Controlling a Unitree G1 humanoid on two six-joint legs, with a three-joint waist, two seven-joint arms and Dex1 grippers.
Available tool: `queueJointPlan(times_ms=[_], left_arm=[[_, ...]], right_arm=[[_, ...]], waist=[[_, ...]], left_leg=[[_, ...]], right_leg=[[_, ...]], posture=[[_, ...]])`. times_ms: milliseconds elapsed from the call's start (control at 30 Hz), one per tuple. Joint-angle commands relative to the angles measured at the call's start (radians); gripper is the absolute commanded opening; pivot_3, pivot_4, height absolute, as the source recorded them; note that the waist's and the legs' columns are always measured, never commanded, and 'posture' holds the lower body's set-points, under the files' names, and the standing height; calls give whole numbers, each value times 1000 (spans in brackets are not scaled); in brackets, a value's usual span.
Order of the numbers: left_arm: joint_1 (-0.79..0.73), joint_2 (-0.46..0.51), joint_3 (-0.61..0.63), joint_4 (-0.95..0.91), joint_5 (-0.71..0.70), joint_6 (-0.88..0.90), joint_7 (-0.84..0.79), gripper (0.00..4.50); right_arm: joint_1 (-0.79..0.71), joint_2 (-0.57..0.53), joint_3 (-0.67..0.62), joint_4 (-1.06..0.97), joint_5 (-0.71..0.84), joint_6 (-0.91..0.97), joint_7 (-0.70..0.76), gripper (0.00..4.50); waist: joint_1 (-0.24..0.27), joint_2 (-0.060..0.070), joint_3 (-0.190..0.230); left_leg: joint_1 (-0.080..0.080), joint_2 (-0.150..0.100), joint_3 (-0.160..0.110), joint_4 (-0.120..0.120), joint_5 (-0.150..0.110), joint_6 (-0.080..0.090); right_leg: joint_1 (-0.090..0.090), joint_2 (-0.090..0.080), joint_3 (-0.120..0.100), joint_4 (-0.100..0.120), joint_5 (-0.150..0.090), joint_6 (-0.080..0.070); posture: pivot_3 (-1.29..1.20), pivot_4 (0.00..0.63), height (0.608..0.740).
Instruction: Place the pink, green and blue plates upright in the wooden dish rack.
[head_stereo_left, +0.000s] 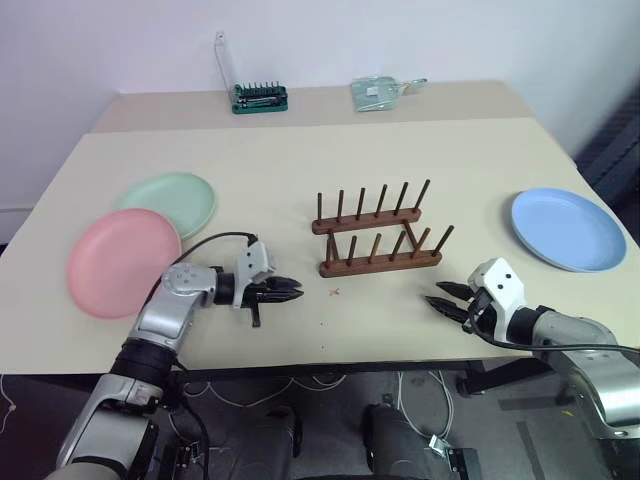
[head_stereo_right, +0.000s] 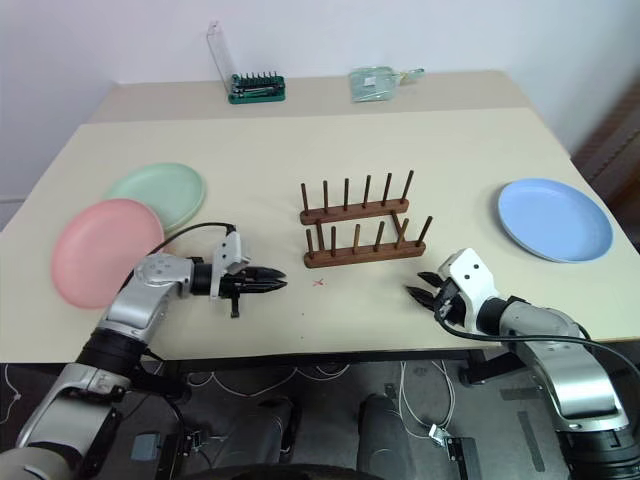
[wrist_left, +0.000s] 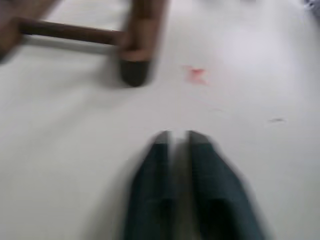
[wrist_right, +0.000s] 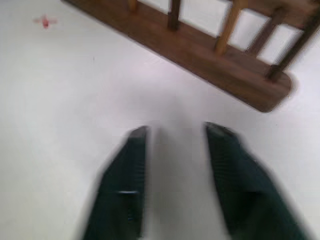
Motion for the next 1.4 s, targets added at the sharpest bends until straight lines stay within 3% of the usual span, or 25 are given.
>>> queueJointPlan(times_ms=[33,233,400,767,1000,1100,1200,1300,1400], left_arm=[[10,-27,-69,-113,22,80,38,198],[-23,-88,-99,-63,110,50,184,198],[-92,-166,-69,85,179,33,382,198],[-195,-212,-62,320,230,-81,556,198],[-194,-213,-64,327,228,-101,557,198],[-172,-192,-43,267,223,-169,570,198],[-148,-180,62,133,99,-147,545,198],[-116,-127,196,0,-27,-54,527,1074],[-100,-57,330,-53,-74,28,593,2574]], right_arm=[[-37,-19,19,16,-49,-27,-7,65],[-103,-13,75,94,-131,-40,-26,65],[-212,34,148,220,-243,-100,-101,65],[-413,107,200,485,-363,-217,-189,65],[-418,113,191,499,-371,-242,-181,65],[-375,64,164,435,-361,-266,-145,65],[-335,35,127,347,-314,-263,-100,65],[-311,23,116,289,-302,-260,-79,0],[-300,28,119,240,-293,-243,-59,0]], waist=[[10,0,0],[16,-1,0],[15,-2,-1],[10,-4,-2],[6,-4,-2],[6,-4,-2],[1,-4,-1],[-13,-5,0],[-18,-4,0]], left_leg=[[0,0,0,0,0,0],[0,-1,1,0,0,0],[3,-1,3,1,0,0],[11,-1,6,-1,0,0],[12,-1,7,-2,0,0],[12,-1,7,-2,0,0],[11,-1,8,-3,-1,1],[5,-1,8,-2,-1,1],[3,0,8,-2,-1,1]], right_leg=[[0,0,0,-1,0,0],[0,0,0,-1,0,0],[2,0,0,-1,-1,3],[7,0,3,-1,-1,3],[7,1,4,0,-1,3],[7,1,4,0,-1,3],[6,1,5,0,-1,2],[-1,1,5,0,0,0],[-3,1,5,1,1,0]], posture=[[0,150,740],[0,150,740],[0,150,740],[0,150,740],[0,150,740],[0,150,740],[0,150,740],[0,150,740],[0,150,740]])
